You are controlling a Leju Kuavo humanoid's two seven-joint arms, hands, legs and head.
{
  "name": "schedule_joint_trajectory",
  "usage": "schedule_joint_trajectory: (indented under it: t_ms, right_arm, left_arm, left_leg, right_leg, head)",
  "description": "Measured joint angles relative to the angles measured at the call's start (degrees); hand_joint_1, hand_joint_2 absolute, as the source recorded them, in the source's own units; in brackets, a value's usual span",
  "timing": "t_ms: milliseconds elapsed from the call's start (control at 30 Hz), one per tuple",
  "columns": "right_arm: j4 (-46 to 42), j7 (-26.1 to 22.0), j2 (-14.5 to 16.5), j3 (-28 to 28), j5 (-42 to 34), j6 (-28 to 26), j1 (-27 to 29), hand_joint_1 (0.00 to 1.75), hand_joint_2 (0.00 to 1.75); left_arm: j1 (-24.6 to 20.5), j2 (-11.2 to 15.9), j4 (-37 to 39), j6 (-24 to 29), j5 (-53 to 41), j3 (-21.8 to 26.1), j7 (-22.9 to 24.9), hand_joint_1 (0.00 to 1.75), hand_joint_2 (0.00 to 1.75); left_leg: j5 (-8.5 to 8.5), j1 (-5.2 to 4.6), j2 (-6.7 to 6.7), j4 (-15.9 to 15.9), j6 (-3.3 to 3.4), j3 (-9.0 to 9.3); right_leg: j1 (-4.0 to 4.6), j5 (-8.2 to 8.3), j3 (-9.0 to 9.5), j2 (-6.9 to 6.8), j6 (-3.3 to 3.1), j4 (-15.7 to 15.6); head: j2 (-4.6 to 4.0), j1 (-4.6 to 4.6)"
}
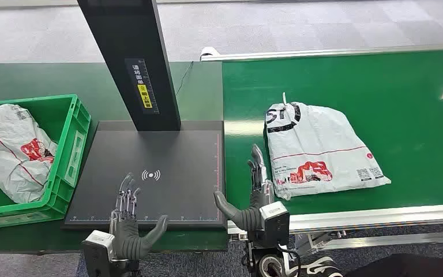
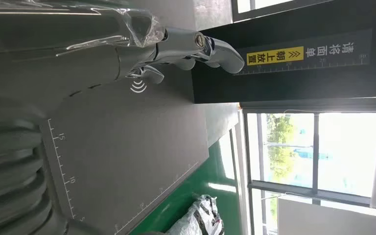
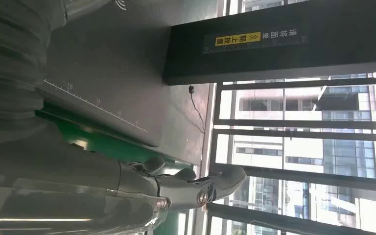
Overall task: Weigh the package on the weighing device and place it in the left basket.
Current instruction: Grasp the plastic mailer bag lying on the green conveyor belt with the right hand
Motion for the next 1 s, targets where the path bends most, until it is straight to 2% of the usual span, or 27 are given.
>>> schedule_joint_trajectory:
  t_ms: [100, 200, 333, 433, 533, 633, 700, 800, 900, 1000]
  right_arm:
    - [-0.3, 0.68, -0.02, -0.01, 1.98, -1.56, -0.01, 0.0, 1.75]
    - [-2.18, 3.34, -0.21, -0.1, 6.55, -4.18, -0.08, 0.0, 1.75]
    - [-5.32, 9.53, -1.32, -1.32, 15.88, -5.98, -1.17, 0.0, 1.75]
    - [-5.55, 14.9, -3.35, -3.62, 23.16, -5.71, -4.39, 0.0, 1.75]
    - [0.28, 19.52, -7.14, -6.76, 29.35, -5.07, -11.81, 0.0, 1.75]
    - [12.88, 25.76, -12.09, -10.07, 36.58, -5.13, -23.32, 0.0, 1.75]
    - [20.84, 31.35, -15.19, -11.48, 40.82, -4.19, -30.81, 0.0, 1.75]
    - [30.97, 41.35, -19.86, -12.56, 45.54, 0.15, -40.55, 0.0, 1.75]
    - [37.52, 48.75, -23.73, -13.71, 47.65, 4.13, -46.53, 0.0, 1.75]
    - [41.79, 52.82, -26.74, -15.28, 48.63, 7.13, -49.19, 0.0, 1.75]
  left_arm:
    - [-0.03, 0.0, 0.0, -0.02, -0.08, -0.01, 0.09, 0.0, 1.75]
    - [-0.07, 0.0, 0.0, -0.17, -0.28, -0.01, 0.24, 0.0, 1.75]
    - [-0.28, 0.0, 0.05, -0.74, -0.45, -0.01, 0.43, 0.0, 1.75]
    - [-0.96, 0.0, 0.56, -1.23, -0.23, -0.01, 0.38, 0.0, 1.75]
    - [-1.81, 0.02, 1.48, -1.51, 0.46, -0.01, -0.07, 0.0, 1.75]
    - [-2.57, 0.03, 2.21, -1.57, 1.04, -0.03, -0.37, 0.0, 1.75]
    - [-2.77, 0.03, 2.44, -1.64, 1.34, -0.03, -0.4, 0.0, 1.75]
    - [-2.93, 0.04, 2.64, -1.87, 1.79, -0.02, -0.39, 0.0, 1.75]
    - [-3.06, 0.07, 2.68, -2.55, 2.07, 0.0, -0.37, 0.0, 1.75]
    - [-3.35, 0.11, 2.78, -3.21, 2.33, 0.02, -0.34, 0.0, 1.75]
  left_leg:
    - [0.0, 0.0, 0.0, 0.0, 0.0, 0.0]
    - [0.0, 0.0, 0.0, 0.0, 0.0, 0.0]
    - [0.0, -0.01, 0.0, 0.01, 0.0, 0.01]
    - [0.01, -0.02, 0.01, 0.02, 0.01, 0.01]
    - [0.03, -0.03, 0.08, 0.03, 0.04, 0.02]
    - [0.13, -0.1, 0.08, 0.08, 0.15, 0.05]
    - [0.19, -0.13, 0.01, 0.1, 0.18, 0.05]
    - [0.21, -0.15, -0.07, 0.11, 0.19, 0.03]
    - [0.2, -0.14, -0.12, 0.11, 0.19, -0.03]
    - [0.18, -0.14, -0.12, 0.1, 0.19, -0.12]
  right_leg:
    - [0.0, 0.0, 0.0, 0.0, 0.0, 0.0]
    - [0.0, 0.0, 0.0, 0.0, 0.0, 0.0]
    - [0.0, 0.0, 0.0, 0.0, 0.0, 0.0]
    - [-0.01, 0.02, 0.04, 0.0, 0.01, -0.01]
    - [-0.03, 0.11, 0.1, 0.03, 0.02, -0.01]
    - [-0.08, 0.25, 0.12, 0.01, 0.1, -0.02]
    - [-0.11, 0.29, 0.11, -0.04, 0.14, -0.02]
    - [-0.13, 0.3, 0.08, -0.09, 0.15, -0.01]
    - [-0.12, 0.28, 0.03, -0.13, 0.16, -0.01]
    - [-0.12, 0.25, -0.02, -0.13, 0.19, -0.01]
  head:
    - [0.01, 0.0]
    - [0.0, 0.0]
    - [0.01, 0.01]
    - [0.01, 0.01]
    - [0.0, 0.0]
    - [0.01, 0.0]
    - [0.01, -0.01]
    - [0.01, -0.01]
    - [0.01, 0.0]
    - [0.0, 0.0]
